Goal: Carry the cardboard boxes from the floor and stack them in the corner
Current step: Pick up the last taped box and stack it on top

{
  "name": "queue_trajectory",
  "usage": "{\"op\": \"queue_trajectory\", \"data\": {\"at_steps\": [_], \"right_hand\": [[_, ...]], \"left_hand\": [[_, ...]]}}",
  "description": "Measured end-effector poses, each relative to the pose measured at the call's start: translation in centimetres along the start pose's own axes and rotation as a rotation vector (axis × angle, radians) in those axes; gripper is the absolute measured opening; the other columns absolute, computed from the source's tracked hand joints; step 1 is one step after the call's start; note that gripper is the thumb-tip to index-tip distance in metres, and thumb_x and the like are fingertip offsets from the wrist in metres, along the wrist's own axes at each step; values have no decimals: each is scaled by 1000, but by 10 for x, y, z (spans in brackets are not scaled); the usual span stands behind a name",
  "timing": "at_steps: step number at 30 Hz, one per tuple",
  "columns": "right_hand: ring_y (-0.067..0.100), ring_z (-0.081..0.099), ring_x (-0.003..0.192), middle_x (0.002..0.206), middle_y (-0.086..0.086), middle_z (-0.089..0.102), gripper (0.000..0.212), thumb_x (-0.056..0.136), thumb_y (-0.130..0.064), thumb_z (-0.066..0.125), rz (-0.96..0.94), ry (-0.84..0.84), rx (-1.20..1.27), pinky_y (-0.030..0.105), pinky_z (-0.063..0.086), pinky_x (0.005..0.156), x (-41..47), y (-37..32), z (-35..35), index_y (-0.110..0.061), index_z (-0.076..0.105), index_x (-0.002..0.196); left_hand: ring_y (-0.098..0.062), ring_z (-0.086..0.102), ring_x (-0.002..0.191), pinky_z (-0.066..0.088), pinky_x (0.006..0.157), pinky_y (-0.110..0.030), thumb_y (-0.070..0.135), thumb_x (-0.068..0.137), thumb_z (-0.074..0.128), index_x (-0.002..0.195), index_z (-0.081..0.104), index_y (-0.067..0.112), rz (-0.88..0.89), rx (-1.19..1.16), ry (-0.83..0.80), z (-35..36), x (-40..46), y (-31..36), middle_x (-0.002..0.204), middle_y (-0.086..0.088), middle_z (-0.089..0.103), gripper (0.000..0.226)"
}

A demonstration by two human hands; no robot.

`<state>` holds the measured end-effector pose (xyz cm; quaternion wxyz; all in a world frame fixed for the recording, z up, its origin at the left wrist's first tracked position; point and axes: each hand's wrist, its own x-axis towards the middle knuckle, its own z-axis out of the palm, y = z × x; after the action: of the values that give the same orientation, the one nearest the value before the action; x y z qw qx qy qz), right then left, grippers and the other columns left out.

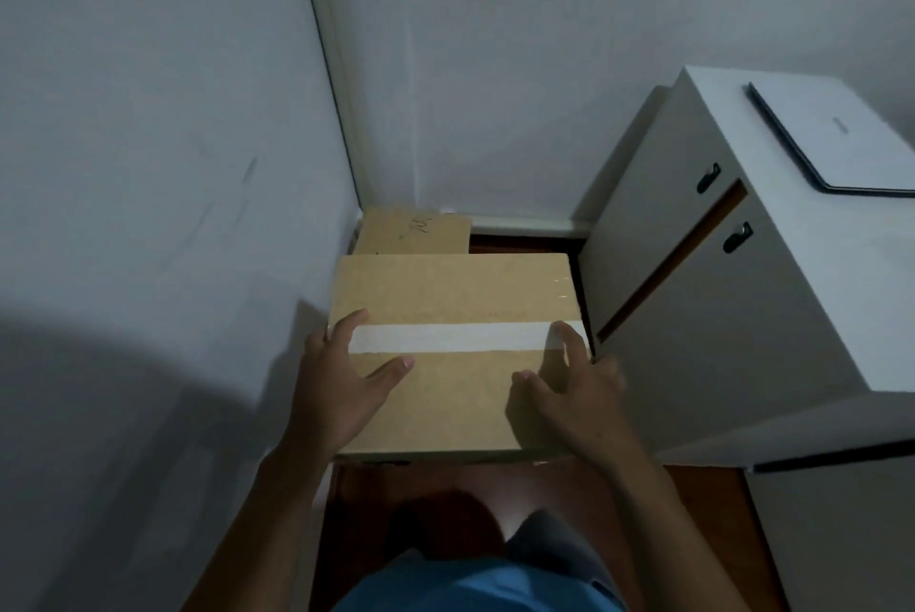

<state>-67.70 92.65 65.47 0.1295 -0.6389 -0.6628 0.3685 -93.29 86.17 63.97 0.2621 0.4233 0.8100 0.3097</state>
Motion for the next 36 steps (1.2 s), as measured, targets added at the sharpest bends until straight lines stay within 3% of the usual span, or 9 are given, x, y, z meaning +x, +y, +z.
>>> {"op": "queue_trajectory", "data": {"at_steps": [5, 10, 15, 20, 23, 27, 31, 34, 36], "right_hand": [[20, 33, 112, 124, 1, 30, 69, 87, -50, 59, 53, -64, 38, 37, 39, 83, 47, -11, 20, -49, 15, 140], [26, 36, 114, 130, 9, 35, 64, 83, -54, 54, 143, -129, -2, 49, 44, 94, 130, -22, 33, -48, 18, 136], [23, 31, 101, 115, 9, 35, 54, 85, -49, 52, 137, -177, -64, 46, 41, 94, 228, -61, 31, -37, 29, 132], [34, 37, 111, 124, 16, 41, 61, 84, -42, 52, 65, -201, -54, 42, 37, 88, 310, -91, 35, -34, 26, 139], [34, 36, 114, 131, 17, 42, 67, 87, -38, 53, 45, -197, -46, 37, 29, 86, 350, -98, 49, -28, 24, 146], [35, 38, 118, 133, 18, 43, 76, 81, -50, 50, 119, -172, -22, 35, 27, 86, 392, -104, 72, -29, 24, 149], [19, 37, 95, 135, 8, 47, 80, 78, -66, 31, 82, -182, -91, 32, 29, 82, 424, -109, 94, -23, 31, 146], [18, 41, 93, 113, 4, 45, 71, 82, -62, 44, 152, -171, -34, 32, 38, 74, 446, -107, 108, -33, 27, 144], [17, 45, 89, 105, -1, 43, 55, 85, -53, 48, 186, -210, -96, 27, 40, 67, 460, -105, 119, -34, 35, 135]], "left_hand": [[-27, 49, 123, 41, 87, -31, 52, 75, 75, 136, 49, 33, 25, 41, 21, 6, 66, -7, 138, -7, 45, 68], [-26, 50, 123, 47, 96, -38, 55, 77, 70, 133, 50, 36, -74, 15, -26, 31, 129, -13, 138, -5, 46, 62], [-23, 56, 119, 47, 94, -30, 51, 77, 73, 126, 60, 30, -129, 41, 24, 32, 212, -7, 135, -5, 55, 55], [-20, 56, 115, 43, 88, -25, 43, 78, 76, 124, 58, 30, -128, 31, 67, 33, 302, 3, 133, -2, 53, 51], [-21, 53, 116, 43, 89, -27, 46, 76, 76, 127, 56, 28, -134, -4, 2, 40, 354, -6, 134, -3, 49, 57], [-20, 49, 117, 45, 90, -34, 47, 73, 69, 129, 51, 33, -148, -47, -47, 53, 411, -19, 136, 1, 45, 60], [-23, 44, 122, 46, 95, -40, 55, 66, 65, 131, 48, 32, -153, -68, -97, 67, 454, -32, 139, -2, 40, 71], [-23, 40, 128, 43, 100, -41, 62, 62, 63, 138, 41, 33, -175, -43, -212, 77, 484, -49, 145, -2, 33, 85], [-26, 33, 138, 37, 109, -40, 64, 58, 62, 144, 39, 28, -172, 35, -289, 85, 500, -65, 154, -6, 26, 96]]}}
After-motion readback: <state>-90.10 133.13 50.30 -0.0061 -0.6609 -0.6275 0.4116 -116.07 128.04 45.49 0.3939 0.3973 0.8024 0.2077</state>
